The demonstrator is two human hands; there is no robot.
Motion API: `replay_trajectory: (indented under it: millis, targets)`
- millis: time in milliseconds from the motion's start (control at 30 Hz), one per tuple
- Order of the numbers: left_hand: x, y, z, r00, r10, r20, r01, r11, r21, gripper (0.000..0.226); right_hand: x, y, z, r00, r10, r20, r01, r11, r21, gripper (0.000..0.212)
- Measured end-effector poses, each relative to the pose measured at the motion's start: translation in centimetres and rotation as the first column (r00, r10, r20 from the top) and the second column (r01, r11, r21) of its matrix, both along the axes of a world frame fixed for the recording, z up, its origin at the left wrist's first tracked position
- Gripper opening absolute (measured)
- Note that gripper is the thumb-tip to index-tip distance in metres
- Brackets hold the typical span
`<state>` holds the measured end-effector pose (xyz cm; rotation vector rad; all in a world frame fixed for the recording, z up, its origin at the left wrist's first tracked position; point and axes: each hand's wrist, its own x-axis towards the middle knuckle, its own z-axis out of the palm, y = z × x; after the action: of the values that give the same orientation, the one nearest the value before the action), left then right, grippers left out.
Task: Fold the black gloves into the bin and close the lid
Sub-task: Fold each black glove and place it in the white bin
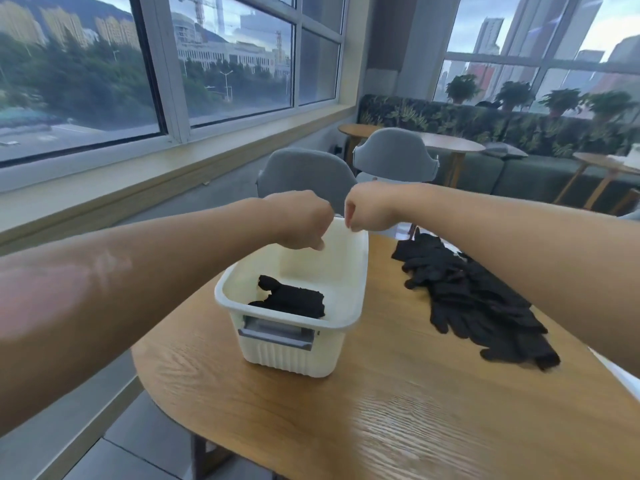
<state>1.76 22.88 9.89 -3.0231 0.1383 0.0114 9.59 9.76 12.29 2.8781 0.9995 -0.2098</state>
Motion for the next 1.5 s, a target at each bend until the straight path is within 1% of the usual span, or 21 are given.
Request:
replay_trajectory:
  millis: [133, 233, 400, 567, 700, 767, 867, 933, 1000, 1100, 1167, 1300, 1433, 1500]
  targets:
    - [-0.7, -3.3, 1.8, 0.994, -0.055, 0.091, 0.059, 0.998, -0.035, 0.021, -1.0, -3.6, 2.2, 0.999, -0.029, 0.022, 0.029, 1.0, -0.001, 0.028]
    - [-1.1, -6.3, 2.3, 0.986, -0.102, 0.132, 0.112, 0.991, -0.07, 0.019, -1.6, -6.9, 2.8, 0.998, -0.053, 0.031, 0.053, 0.999, 0.003, 0.033]
    - [-0.9, -11.0, 1.3, 0.986, -0.135, 0.095, 0.147, 0.979, -0.139, 0.019, -2.0, -13.2, 1.8, 0.991, -0.133, 0.031, 0.132, 0.991, 0.02, 0.037]
    - [-0.9, -15.4, -2.0, 0.989, -0.146, 0.019, 0.147, 0.969, -0.198, 0.02, -2.4, -20.0, -1.4, 0.972, -0.235, -0.011, 0.235, 0.971, 0.052, 0.033]
    - [-1.0, -17.3, -5.9, 0.991, -0.13, -0.025, 0.119, 0.957, -0.266, 0.019, -2.8, -24.5, -4.6, 0.95, -0.305, -0.064, 0.308, 0.951, 0.04, 0.024]
    - [-1.1, -17.8, -8.4, 0.993, -0.109, -0.034, 0.093, 0.945, -0.312, 0.027, -2.9, -26.6, -6.3, 0.941, -0.329, -0.075, 0.333, 0.942, 0.044, 0.025]
    - [-1.3, -18.2, -12.1, 0.998, -0.046, -0.038, 0.027, 0.911, -0.411, 0.049, -2.7, -28.8, -9.3, 0.93, -0.358, -0.077, 0.365, 0.927, 0.092, 0.026]
    - [-1.5, -18.1, -14.4, 0.999, 0.009, -0.039, -0.026, 0.88, -0.475, 0.056, -2.2, -29.5, -11.4, 0.931, -0.354, -0.091, 0.365, 0.917, 0.162, 0.03]
    - [-1.5, -17.7, -16.7, 0.997, 0.052, -0.048, -0.069, 0.862, -0.501, 0.059, -1.4, -29.9, -13.5, 0.94, -0.331, -0.086, 0.342, 0.915, 0.214, 0.039]
    - [-1.8, -16.7, -19.7, 0.994, 0.082, -0.071, -0.105, 0.887, -0.449, 0.068, -0.4, -29.2, -15.9, 0.95, -0.306, -0.065, 0.312, 0.912, 0.265, 0.046]
    - [-2.0, -16.2, -21.0, 0.996, 0.077, -0.035, -0.085, 0.912, -0.402, 0.068, 0.2, -28.4, -17.0, 0.951, -0.305, -0.048, 0.305, 0.9, 0.312, 0.049]
    - [-2.2, -16.4, -21.8, 0.992, 0.106, 0.069, -0.07, 0.914, -0.4, 0.066, 1.7, -26.1, -17.8, 0.947, -0.314, -0.068, 0.314, 0.864, 0.393, 0.051]
    - [-2.3, -16.4, -22.0, 0.988, 0.131, 0.078, -0.088, 0.907, -0.412, 0.065, 4.0, -24.2, -18.2, 0.939, -0.329, -0.101, 0.339, 0.835, 0.433, 0.05]
    - [-2.3, -16.4, -22.0, 0.988, 0.135, 0.081, -0.089, 0.905, -0.417, 0.066, 5.3, -23.5, -18.3, 0.926, -0.354, -0.133, 0.373, 0.802, 0.466, 0.049]
